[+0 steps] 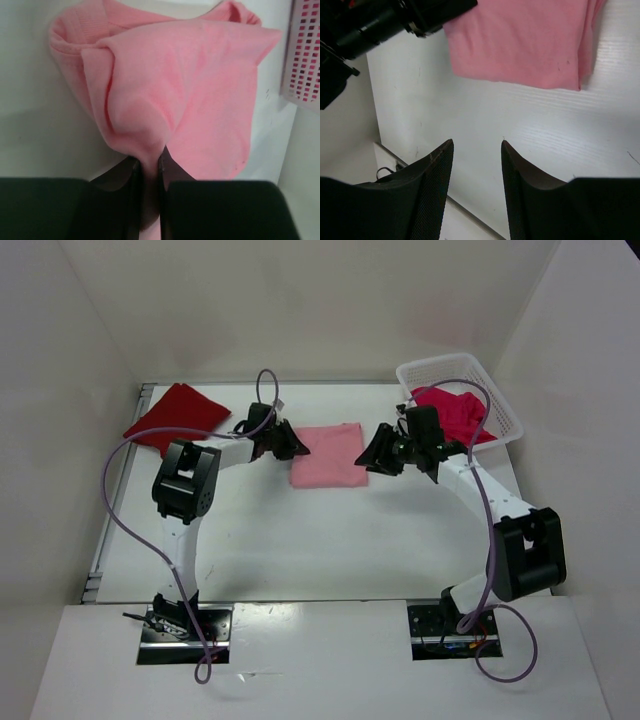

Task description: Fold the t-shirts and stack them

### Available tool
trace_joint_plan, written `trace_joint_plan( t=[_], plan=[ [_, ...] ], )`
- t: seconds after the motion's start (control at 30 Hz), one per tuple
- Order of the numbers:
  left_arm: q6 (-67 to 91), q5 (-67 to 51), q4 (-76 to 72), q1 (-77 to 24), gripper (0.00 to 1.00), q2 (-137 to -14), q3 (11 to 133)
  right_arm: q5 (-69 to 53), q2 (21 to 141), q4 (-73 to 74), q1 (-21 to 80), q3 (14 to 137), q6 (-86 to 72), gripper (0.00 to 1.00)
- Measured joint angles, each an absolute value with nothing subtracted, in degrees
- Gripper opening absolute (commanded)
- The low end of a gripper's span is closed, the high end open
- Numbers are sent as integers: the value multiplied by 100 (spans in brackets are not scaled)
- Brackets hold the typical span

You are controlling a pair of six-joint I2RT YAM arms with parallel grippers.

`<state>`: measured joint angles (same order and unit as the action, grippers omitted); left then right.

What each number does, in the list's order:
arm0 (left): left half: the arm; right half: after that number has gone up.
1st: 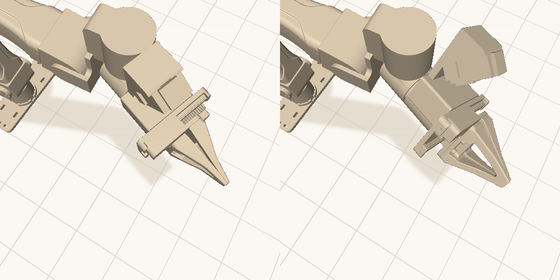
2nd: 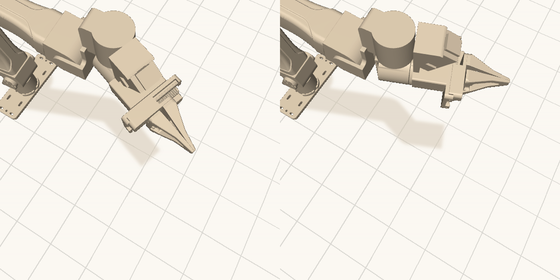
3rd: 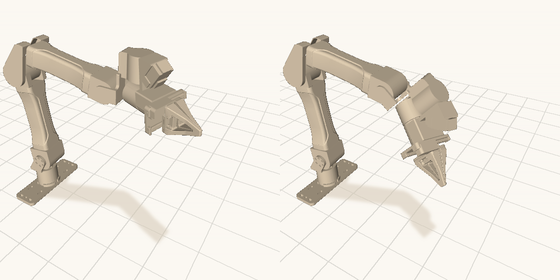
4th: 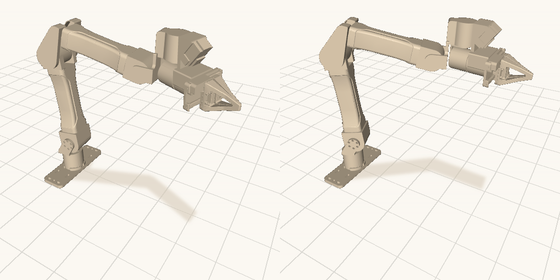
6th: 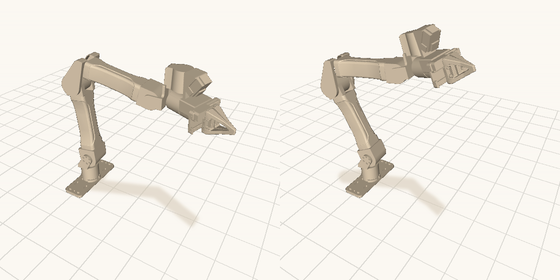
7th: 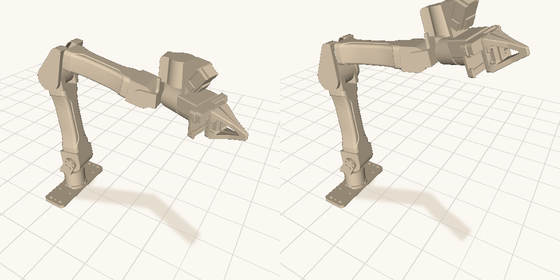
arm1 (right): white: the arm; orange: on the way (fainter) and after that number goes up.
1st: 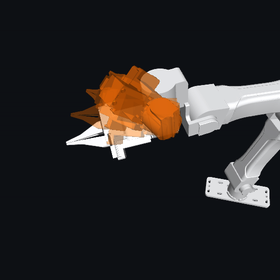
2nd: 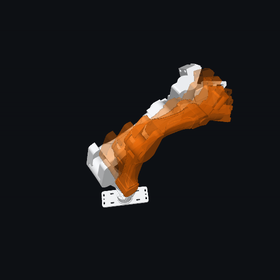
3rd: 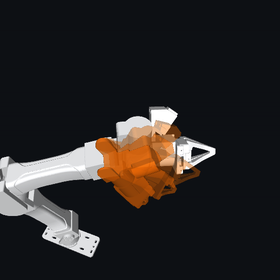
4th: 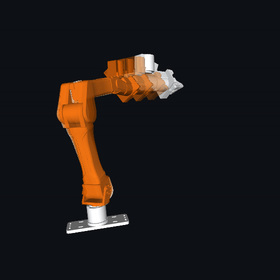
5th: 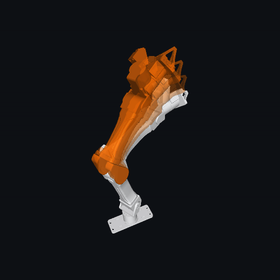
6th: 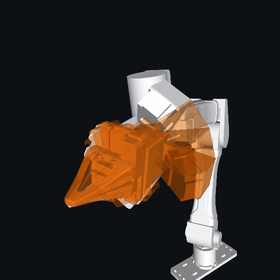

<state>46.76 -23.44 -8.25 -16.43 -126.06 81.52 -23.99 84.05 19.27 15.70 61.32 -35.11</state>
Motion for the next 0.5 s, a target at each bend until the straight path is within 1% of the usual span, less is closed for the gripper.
trace_joint_plan(
  t=[0.1, 0.27, 0.37, 0.5],
  plan=[
    [4678, -2344, -478, -1629, 14, -12606, 8525, -2397, 8318, 1949, 1546, 5975, -3529, 49],
    [4648, -2456, 34, -1420, 14, -12606, 9806, -2397, 8184, 1959, 1535, 5767, -3531, 49],
    [4644, -2556, 86, -965, 14, -12516, 10466, -2410, 8158, 1986, 1492, 5728, -3524, 49],
    [4646, -2602, 82, 95, 14, -12171, 10591, -2416, 8145, 2018, 1422, 5677, -3503, 49]
  ],
)
